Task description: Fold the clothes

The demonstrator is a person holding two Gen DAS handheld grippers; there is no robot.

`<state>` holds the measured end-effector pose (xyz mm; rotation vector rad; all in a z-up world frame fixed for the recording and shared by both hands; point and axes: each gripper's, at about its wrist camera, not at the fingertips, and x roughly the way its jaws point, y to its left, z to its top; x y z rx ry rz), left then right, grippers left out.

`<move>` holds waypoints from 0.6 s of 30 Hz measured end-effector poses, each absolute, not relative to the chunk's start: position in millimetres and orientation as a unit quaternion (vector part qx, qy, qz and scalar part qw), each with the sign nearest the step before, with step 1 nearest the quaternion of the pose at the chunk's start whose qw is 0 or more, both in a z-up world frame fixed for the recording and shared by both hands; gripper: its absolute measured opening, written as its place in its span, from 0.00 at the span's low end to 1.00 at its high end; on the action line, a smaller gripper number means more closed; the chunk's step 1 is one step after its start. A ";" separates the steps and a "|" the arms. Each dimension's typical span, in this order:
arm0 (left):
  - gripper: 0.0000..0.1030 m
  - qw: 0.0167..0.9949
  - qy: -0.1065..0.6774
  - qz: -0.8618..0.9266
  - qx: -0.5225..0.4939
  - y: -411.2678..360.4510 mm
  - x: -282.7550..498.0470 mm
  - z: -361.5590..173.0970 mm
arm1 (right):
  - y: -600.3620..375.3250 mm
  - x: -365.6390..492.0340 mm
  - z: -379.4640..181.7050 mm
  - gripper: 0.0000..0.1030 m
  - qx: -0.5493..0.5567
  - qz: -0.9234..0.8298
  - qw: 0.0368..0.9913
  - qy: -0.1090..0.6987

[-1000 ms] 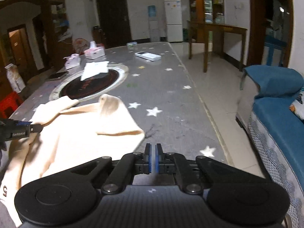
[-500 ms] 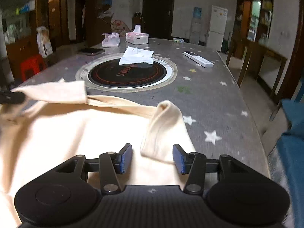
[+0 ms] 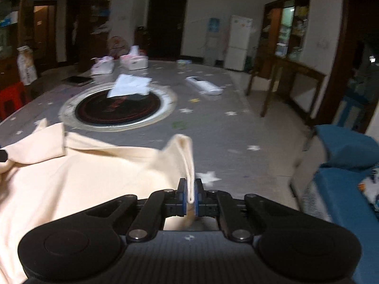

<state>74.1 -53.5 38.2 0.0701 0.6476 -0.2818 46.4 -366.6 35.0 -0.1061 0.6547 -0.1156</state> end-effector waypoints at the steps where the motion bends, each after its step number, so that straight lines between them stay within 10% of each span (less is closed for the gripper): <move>1: 0.40 0.937 0.318 -0.140 0.040 -56.0 75.6 36.6 | -370.5 43.7 37.3 0.05 -0.052 -0.064 0.944 0.318; 9: 0.39 0.933 0.325 -0.136 0.071 -64.7 91.3 26.9 | -409.2 24.9 40.5 0.05 -0.030 -0.135 0.935 0.325; 13: 0.16 0.933 0.326 -0.142 0.065 -61.6 92.6 25.7 | -405.5 17.1 36.6 0.13 -0.026 -0.121 0.934 0.334; 18: 0.14 0.935 0.319 -0.143 0.055 -55.5 85.8 28.9 | -375.3 9.9 31.3 0.32 -0.034 -0.047 0.937 0.345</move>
